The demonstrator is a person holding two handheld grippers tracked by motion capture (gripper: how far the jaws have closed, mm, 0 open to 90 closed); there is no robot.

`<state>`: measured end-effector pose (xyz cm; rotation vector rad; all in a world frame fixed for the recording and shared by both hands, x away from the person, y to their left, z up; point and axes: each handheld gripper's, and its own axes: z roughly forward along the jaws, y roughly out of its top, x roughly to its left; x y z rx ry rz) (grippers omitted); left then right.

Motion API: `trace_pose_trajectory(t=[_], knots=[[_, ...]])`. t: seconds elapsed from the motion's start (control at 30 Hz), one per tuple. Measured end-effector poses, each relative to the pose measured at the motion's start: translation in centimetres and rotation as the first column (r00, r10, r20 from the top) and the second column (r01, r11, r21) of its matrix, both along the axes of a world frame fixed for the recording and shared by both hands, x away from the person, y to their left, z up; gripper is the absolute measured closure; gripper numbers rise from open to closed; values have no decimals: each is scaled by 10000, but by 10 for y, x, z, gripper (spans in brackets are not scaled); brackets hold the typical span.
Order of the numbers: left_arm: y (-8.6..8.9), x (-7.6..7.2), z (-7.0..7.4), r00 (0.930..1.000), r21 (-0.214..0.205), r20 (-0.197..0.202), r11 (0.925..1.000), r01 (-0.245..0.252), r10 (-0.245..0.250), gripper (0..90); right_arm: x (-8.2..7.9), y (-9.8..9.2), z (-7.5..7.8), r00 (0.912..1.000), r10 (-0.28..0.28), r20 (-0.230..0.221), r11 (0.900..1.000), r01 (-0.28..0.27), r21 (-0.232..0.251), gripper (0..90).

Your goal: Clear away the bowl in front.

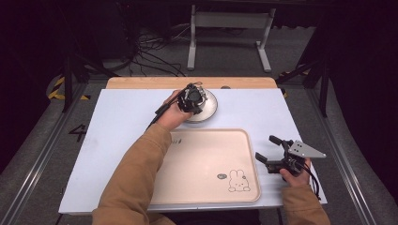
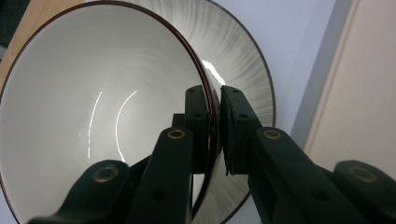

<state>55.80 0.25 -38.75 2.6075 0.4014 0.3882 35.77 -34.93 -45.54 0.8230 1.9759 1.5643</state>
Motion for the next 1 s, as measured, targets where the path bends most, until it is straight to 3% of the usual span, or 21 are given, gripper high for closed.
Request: trace_pose_trajectory(t=[1.0], knots=[[5,-56,63,9971,-312,101,9967,751,-748,822,0,0,0,10000,-18,-9,10000,18,22,76]])
